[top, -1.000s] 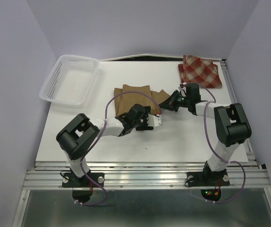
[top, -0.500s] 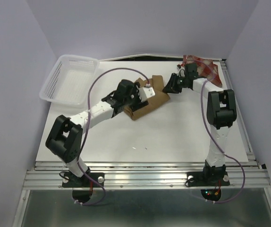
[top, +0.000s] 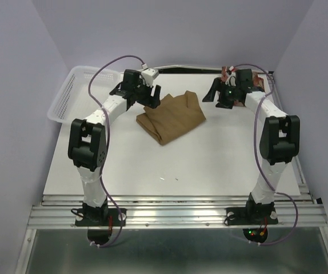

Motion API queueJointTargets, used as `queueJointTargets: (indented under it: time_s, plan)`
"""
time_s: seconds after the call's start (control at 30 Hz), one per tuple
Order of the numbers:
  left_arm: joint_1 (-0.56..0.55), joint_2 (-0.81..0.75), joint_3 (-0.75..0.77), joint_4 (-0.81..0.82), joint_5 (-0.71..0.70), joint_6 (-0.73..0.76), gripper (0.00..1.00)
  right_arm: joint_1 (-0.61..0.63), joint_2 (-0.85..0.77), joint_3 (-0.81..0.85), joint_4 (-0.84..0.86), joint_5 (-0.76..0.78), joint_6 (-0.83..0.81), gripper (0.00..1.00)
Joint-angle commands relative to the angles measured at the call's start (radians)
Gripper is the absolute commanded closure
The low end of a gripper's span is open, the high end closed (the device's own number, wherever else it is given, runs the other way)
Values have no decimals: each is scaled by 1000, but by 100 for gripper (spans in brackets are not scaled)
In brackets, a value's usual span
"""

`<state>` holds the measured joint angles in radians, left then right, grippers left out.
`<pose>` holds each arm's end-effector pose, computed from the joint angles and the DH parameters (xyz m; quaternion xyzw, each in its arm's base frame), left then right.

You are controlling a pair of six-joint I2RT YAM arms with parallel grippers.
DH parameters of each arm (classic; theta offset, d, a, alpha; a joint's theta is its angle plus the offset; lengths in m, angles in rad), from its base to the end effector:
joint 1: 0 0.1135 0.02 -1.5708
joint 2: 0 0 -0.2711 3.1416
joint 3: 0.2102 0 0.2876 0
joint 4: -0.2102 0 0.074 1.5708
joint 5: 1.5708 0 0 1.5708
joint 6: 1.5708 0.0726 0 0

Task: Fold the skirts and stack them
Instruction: Neatly place the folded skirt to the corner

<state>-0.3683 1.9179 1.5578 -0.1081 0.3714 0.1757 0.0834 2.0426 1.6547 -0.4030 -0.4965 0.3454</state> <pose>0.4784 -0.2129 0.2616 0.3181 0.7804 -0.2061 0.4973 0.5185 0.0780 0.2061 0.0245 0.9011 0.3005 0.3117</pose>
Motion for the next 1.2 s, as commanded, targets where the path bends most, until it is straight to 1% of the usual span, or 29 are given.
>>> queueJointTargets:
  time_s: [0.0,0.07,0.13,0.17,0.2,0.23,0.27,0.3,0.33,0.37,0.4,0.47,0.5,0.67,0.73,0.9,1.1,1.13,1.17]
  plan:
    - [60,-20,39,-104,70,-108,16,-4,-110,-140,4,-82,43,4]
    - [75,-54,7,-117,87,-143,16,-4,-99,-162,4,-100,29,5]
    - [98,-106,-74,-104,125,-194,14,-4,-59,-159,1,-99,20,5]
    - [104,-126,-106,-94,145,-262,10,-4,-47,-156,3,-108,9,5]
    - [109,-172,-180,-61,161,-300,2,-4,-12,-142,10,-129,-2,5]
    - [115,-196,-221,-39,158,-341,1,7,10,-124,4,-131,-15,4]
    - [120,-224,-313,-12,153,-426,1,7,33,-68,-8,-139,-58,4]
    - [126,-282,-359,54,153,-476,1,7,56,-35,-20,-148,-84,3]
    - [135,-308,-407,80,130,-534,1,7,100,2,-61,-136,-147,2]
    - [138,-330,-445,93,127,-580,1,7,123,40,-85,-129,-148,1]
    - [138,-367,-511,105,132,-629,2,7,145,119,-130,-116,-199,1]
    - [137,-395,-576,151,133,-694,1,7,217,193,-178,-116,-241,1]
    - [137,-404,-622,171,135,-743,2,19,240,261,-219,-120,-250,1]
    - [106,-373,-659,194,87,-808,2,58,324,326,-234,-122,-273,0]
    - [103,-343,-673,245,86,-860,2,67,346,338,-234,-137,-260,1]
    - [85,-240,-645,306,28,-910,1,85,404,372,-209,-180,-235,3]
    - [65,-157,-587,294,-40,-941,2,131,426,393,-209,-192,-240,12]
    - [65,-125,-572,276,-46,-940,2,131,427,393,-208,-191,-237,14]
    - [62,-114,-558,265,-69,-935,2,131,426,393,-206,-188,-237,18]
